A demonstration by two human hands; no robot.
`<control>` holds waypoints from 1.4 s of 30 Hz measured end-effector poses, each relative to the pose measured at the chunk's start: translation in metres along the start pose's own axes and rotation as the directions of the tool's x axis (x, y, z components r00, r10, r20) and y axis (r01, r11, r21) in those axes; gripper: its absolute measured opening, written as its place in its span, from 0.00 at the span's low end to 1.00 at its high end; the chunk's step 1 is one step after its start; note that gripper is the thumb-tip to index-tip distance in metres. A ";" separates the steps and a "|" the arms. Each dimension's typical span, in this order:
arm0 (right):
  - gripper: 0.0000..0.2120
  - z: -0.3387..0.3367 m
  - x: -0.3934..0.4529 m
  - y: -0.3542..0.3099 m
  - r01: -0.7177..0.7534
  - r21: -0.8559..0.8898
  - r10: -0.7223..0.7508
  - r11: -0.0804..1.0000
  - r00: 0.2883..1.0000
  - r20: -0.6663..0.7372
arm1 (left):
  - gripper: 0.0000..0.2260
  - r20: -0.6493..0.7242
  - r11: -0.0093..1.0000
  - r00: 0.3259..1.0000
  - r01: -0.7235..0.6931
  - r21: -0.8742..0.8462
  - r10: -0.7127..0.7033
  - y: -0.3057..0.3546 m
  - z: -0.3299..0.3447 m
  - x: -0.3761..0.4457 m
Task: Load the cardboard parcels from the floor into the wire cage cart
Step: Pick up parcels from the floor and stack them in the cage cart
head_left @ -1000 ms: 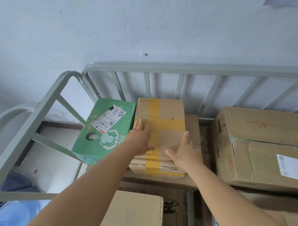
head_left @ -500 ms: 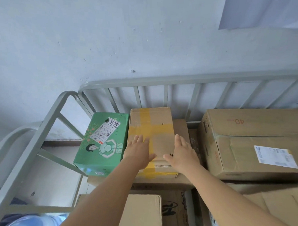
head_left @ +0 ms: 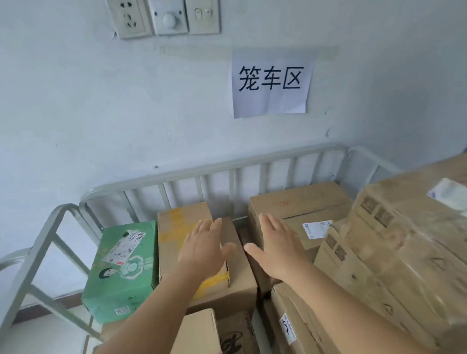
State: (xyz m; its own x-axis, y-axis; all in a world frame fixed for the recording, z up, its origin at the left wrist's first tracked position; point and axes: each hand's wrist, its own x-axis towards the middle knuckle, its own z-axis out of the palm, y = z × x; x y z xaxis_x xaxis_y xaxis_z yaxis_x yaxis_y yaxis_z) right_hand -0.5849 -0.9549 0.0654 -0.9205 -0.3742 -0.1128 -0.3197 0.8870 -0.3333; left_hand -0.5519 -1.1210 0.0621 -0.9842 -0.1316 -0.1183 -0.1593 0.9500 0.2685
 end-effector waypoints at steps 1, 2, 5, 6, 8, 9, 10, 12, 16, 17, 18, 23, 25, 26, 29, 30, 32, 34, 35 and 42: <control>0.38 -0.011 -0.013 0.002 -0.010 -0.003 0.010 1.000 0.999 -0.030 | 0.31 -0.019 0.999 0.999 -0.033 -0.018 0.033 0.011 -0.006 -0.006; 0.38 -0.022 -0.026 0.004 -0.022 -0.004 0.022 1.000 0.998 -0.056 | 0.31 -0.033 0.997 0.997 -0.065 -0.031 0.064 0.021 -0.012 -0.011; 0.38 -0.048 -0.063 0.014 -0.068 -0.011 0.066 0.998 0.990 -0.126 | 0.30 -0.065 0.985 0.984 -0.168 -0.050 0.164 0.052 -0.023 -0.025; 0.38 -0.056 -0.074 0.018 -0.085 -0.009 0.082 0.996 0.985 -0.151 | 0.30 -0.076 0.978 0.978 -0.199 -0.064 0.194 0.063 -0.026 -0.030; 0.39 -0.071 -0.095 0.025 -0.117 0.007 0.116 0.993 0.974 -0.194 | 0.31 -0.086 0.963 0.966 -0.252 -0.097 0.244 0.086 -0.030 -0.038; 0.39 -0.079 -0.104 0.030 -0.132 0.016 0.132 0.991 0.966 -0.220 | 0.31 -0.090 0.954 0.958 -0.281 -0.106 0.272 0.098 -0.032 -0.042; 0.39 -0.087 -0.114 0.034 -0.147 0.021 0.147 0.989 0.958 -0.247 | 0.31 -0.091 0.944 0.949 -0.310 -0.112 0.301 0.110 -0.033 -0.044; 0.39 -0.103 -0.130 0.047 -0.183 0.033 0.184 0.983 0.936 -0.299 | 0.32 -0.085 0.926 0.934 -0.356 -0.126 0.348 0.132 -0.037 -0.050; 0.39 -0.128 -0.153 0.086 -0.289 0.133 0.318 0.948 0.866 -0.385 | 0.34 -0.052 0.901 0.916 -0.401 -0.167 0.398 0.172 -0.038 -0.048; 0.38 -0.133 -0.157 0.098 -0.318 0.168 0.359 0.933 0.843 -0.401 | 0.33 -0.043 0.899 0.916 -0.400 -0.176 0.399 0.180 -0.038 -0.046; 0.38 -0.139 -0.160 0.111 -0.344 0.199 0.397 0.918 0.818 -0.417 | 0.33 -0.037 0.899 0.916 -0.400 -0.180 0.400 0.189 -0.037 -0.043; 0.41 -0.156 -0.163 0.181 -0.462 0.377 0.590 0.802 0.710 -0.385 | 0.33 -0.021 0.909 0.927 -0.371 -0.192 0.374 0.230 -0.034 -0.028; 0.44 -0.159 -0.162 0.206 -0.473 0.479 0.652 0.740 0.681 -0.334 | 0.33 -0.019 0.910 0.939 -0.338 -0.239 0.344 0.246 -0.029 -0.021; 0.46 -0.160 -0.160 0.215 -0.465 0.530 0.674 0.709 0.669 -0.315 | 0.34 -0.023 0.910 0.946 -0.317 -0.269 0.323 0.253 -0.027 -0.016; 0.51 -0.163 -0.155 0.233 -0.421 0.628 0.703 0.654 0.645 -0.300 | 0.33 -0.031 0.911 0.974 -0.219 -0.351 0.222 0.271 -0.020 -0.001; 0.53 -0.163 -0.152 0.237 -0.411 0.646 0.707 0.643 0.644 -0.293 | 0.33 -0.035 0.909 0.983 -0.182 -0.374 0.183 0.275 -0.018 0.004; 0.56 -0.161 -0.148 0.244 -0.391 0.692 0.720 0.607 0.640 -0.269 | 0.32 -0.046 0.897 0.992 -0.124 -0.423 0.115 0.280 -0.014 0.011; 0.57 -0.157 -0.143 0.250 -0.371 0.733 0.727 0.571 0.644 -0.240 | 0.30 -0.058 0.865 0.996 -0.087 -0.494 0.067 0.282 -0.011 0.015; 0.58 -0.155 -0.141 0.253 -0.361 0.740 0.722 0.568 0.649 -0.237 | 0.28 -0.064 0.845 0.997 -0.075 -0.529 0.048 0.283 -0.010 0.015; 0.56 -0.147 -0.113 0.257 -0.305 0.768 0.703 0.564 0.665 -0.252 | 0.27 -0.055 0.686 0.997 -0.003 -0.727 -0.054 0.275 -0.007 0.016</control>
State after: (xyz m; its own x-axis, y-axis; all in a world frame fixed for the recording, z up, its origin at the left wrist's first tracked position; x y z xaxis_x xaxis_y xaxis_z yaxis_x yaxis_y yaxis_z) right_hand -0.5963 -0.6452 0.1305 -0.8933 0.4434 -0.0735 0.2733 0.4061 -0.8720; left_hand -0.6118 -0.8643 0.1405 -0.9769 -0.1983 -0.0799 -0.1626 0.4466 0.8798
